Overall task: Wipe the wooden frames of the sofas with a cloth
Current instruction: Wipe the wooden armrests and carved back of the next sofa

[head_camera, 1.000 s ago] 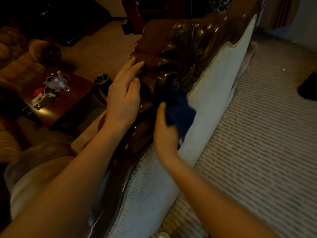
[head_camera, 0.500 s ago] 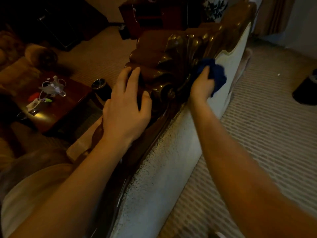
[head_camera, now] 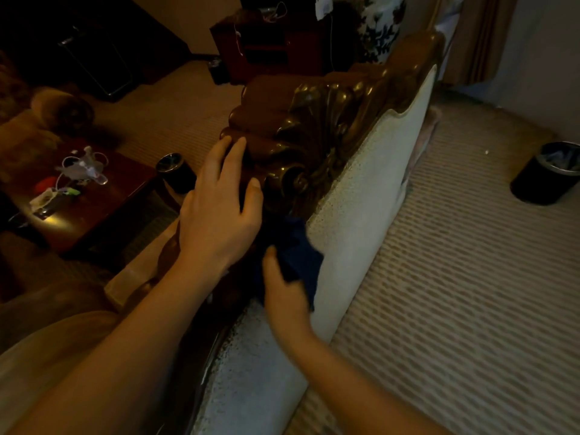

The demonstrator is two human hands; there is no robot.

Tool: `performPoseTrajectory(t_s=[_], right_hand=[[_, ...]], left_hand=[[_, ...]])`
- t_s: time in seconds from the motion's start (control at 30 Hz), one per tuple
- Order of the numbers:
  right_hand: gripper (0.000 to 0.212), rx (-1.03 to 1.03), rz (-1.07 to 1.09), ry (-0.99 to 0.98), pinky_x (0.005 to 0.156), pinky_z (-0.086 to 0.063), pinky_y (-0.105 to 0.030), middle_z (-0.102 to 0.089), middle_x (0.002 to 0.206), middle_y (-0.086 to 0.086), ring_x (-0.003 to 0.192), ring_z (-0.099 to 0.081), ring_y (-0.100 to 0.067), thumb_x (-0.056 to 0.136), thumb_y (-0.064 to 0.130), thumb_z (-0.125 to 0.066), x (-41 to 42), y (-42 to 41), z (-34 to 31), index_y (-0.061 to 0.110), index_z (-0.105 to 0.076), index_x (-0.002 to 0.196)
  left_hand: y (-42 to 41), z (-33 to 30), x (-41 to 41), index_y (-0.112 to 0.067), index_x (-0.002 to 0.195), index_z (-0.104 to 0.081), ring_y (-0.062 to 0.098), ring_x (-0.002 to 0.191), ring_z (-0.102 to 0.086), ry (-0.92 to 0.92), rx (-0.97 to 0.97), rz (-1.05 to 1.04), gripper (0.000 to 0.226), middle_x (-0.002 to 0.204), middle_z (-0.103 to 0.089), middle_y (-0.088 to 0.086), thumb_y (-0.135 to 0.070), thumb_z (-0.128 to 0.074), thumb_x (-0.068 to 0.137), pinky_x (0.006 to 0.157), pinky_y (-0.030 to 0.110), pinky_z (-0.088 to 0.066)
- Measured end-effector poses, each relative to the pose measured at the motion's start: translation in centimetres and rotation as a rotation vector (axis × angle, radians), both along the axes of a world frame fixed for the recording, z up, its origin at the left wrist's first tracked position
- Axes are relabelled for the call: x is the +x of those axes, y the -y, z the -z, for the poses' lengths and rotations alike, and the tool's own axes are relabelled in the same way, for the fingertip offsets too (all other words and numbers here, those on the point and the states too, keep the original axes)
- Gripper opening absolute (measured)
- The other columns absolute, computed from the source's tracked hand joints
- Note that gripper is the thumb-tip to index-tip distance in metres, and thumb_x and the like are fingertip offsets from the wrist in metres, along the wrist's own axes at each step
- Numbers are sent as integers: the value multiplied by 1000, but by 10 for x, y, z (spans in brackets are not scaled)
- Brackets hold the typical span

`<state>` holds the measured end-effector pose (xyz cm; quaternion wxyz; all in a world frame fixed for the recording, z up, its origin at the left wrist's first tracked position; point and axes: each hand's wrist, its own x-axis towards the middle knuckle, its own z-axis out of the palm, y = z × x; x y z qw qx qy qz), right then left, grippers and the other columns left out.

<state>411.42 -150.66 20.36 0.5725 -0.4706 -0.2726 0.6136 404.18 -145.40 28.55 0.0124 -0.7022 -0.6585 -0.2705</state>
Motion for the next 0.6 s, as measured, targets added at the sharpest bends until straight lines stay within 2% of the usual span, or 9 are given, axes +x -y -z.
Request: performPoseTrajectory(t_s=[0.07,0.13,0.2,0.27,0.33,0.4,0.47,0.5,0.6], right_hand=[[15,66,204,108,64,-44,-10,-61,83,12,69,-57,11,95,12,-52,18,-46,-13,24,-60,92],[15,45,327,122,67,-47,-15,-63,91,-1,75,-59,5,95,13,-50,42,-103,-24,8,-61,104],[33,-44,380,92,85,-50,-29,-62,112,-14,99,-61,-17,97,21,-47,71,-157,-39,-2,-56,120],[38,-74,386,80,96,-46,-39,-58,123,-18,111,-56,-30,98,21,-47,95,-194,-51,-3,-51,127],[34,-55,383,91,94,-47,-39,-60,116,-14,106,-57,-28,96,19,-49,98,-200,-60,-1,-53,123],[17,13,373,129,77,-49,-28,-61,90,-3,82,-58,-15,95,17,-51,87,-178,-57,4,-58,103],[12,56,293,155,61,-43,-18,-55,74,4,66,-52,-6,93,16,-53,65,-141,-49,7,-60,93],[10,66,240,149,61,-42,-17,-55,72,4,66,-52,-6,92,17,-53,55,-122,-45,10,-60,89],[6,109,78,110,75,-46,-29,-59,81,1,81,-57,-15,90,20,-53,42,-68,-45,17,-58,87]], left_hand=[[0,0,0,-30,147,-25,16,138,-29,22,5,1,58,155,-19,-9,-42,-30,91,101,51,-39],[-2,0,-2,-31,146,-28,15,137,-30,73,8,17,56,154,-21,-10,-41,-31,90,101,53,-38],[-5,0,-4,-30,145,-30,16,136,-32,111,8,45,56,152,-23,-9,-40,-31,91,101,54,-38],[-7,0,-6,-29,145,-30,18,135,-33,112,8,44,56,152,-23,-8,-40,-31,91,100,55,-38],[-7,1,-5,-29,145,-31,19,134,-35,114,10,39,55,152,-23,-9,-40,-31,91,99,56,-39],[-7,1,-5,-28,144,-32,19,133,-36,119,18,42,55,150,-25,-9,-40,-31,90,98,55,-40],[-7,0,-5,-26,143,-34,18,132,-36,124,40,48,54,149,-27,-8,-39,-31,90,99,52,-40],[-8,-2,-5,-24,143,-36,17,133,-35,133,48,52,54,149,-29,-6,-38,-31,90,100,48,-39],[-3,-3,-3,-20,142,-41,16,135,-34,176,68,57,55,149,-33,-2,-35,-31,90,104,37,-33]])
